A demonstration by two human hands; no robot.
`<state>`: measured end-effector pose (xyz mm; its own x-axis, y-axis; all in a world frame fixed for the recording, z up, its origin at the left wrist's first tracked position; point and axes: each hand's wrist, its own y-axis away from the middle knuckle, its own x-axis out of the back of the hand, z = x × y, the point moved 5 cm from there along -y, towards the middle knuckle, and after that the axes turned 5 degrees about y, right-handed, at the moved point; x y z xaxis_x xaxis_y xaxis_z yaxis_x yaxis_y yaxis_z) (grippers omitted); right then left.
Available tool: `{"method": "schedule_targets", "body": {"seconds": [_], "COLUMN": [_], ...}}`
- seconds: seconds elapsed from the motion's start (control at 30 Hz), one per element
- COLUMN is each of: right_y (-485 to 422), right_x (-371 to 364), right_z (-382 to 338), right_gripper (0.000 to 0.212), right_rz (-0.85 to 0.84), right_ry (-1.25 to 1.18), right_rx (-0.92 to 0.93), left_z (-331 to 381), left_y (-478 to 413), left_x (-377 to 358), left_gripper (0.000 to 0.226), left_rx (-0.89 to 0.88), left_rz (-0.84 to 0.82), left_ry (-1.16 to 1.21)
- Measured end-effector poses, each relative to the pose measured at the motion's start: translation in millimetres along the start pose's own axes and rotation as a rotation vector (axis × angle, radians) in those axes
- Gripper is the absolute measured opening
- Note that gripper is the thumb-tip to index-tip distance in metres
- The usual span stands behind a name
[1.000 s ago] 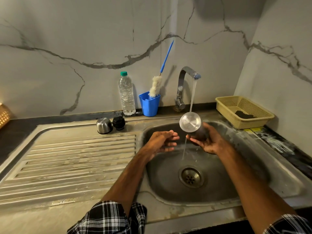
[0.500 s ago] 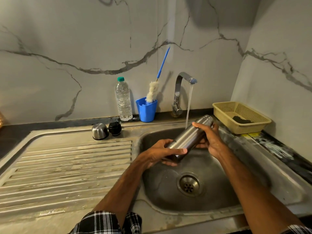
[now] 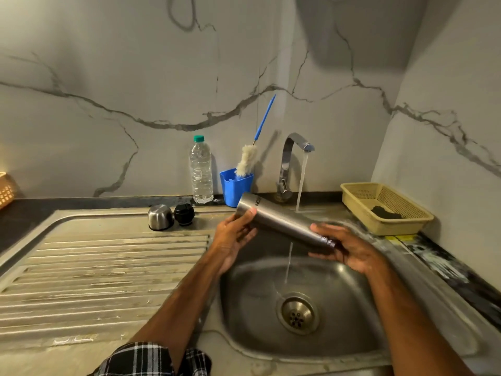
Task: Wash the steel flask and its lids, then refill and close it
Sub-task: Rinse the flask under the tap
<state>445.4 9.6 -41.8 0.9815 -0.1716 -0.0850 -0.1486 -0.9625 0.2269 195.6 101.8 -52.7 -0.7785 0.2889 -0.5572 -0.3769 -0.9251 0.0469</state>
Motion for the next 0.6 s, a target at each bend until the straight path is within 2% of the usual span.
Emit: {"method": "schedule_targets", "body": {"seconds": [0.07, 0.1, 0.23, 0.3, 0.4, 0.43, 0.53, 0.6], "right_y": [2.0, 4.6, 9.0, 2.7, -7.0, -7.0, -1.1, 2.9], "right_x": [-16.1, -25.1, -63.9, -74.1, -76.3, -76.4, -70.0, -64.7], "right_z": [5.9, 8.4, 16.8, 18.3, 17.5, 15.5, 10.8, 5.3], "right_gripper": [0.075, 0.073, 0.063, 0.062, 0.087, 0.089, 0.085, 0.074], "right_rz": [-0.173, -0.231, -0.325, -0.261, -0.145, -0.123, -0.077, -0.032], "right_ry": [0.278, 0.386, 0.519, 0.536, 0.551, 0.542, 0.479, 0.433], "right_rx": [-0.044, -0.062, -0.069, -0.048, 0.007, 0.028, 0.051, 0.078], "left_z": [-0.8, -3.1, -11.1, -14.9, -15.1, -14.9, -17.1, -21.0], "left_y": [1.1, 1.4, 1.1, -1.5, -2.4, -2.4, -1.8, -0.7], "left_x": [-5.8, -9.7, -19.2, -18.1, -21.6, -24.3, -35.0, -47.1], "left_gripper": [0.04, 0.039, 0.047, 0.052, 0.052, 0.051, 0.054, 0.059], "left_rx": [-0.006, -0.001, 0.001, -0.002, -0.011, -0.013, 0.001, 0.03], "left_rz": [0.008, 0.005, 0.007, 0.01, 0.022, 0.027, 0.036, 0.016], "left_ry": [0.048, 0.037, -0.111, -0.171, -0.212, -0.226, -0.26, -0.292]}}
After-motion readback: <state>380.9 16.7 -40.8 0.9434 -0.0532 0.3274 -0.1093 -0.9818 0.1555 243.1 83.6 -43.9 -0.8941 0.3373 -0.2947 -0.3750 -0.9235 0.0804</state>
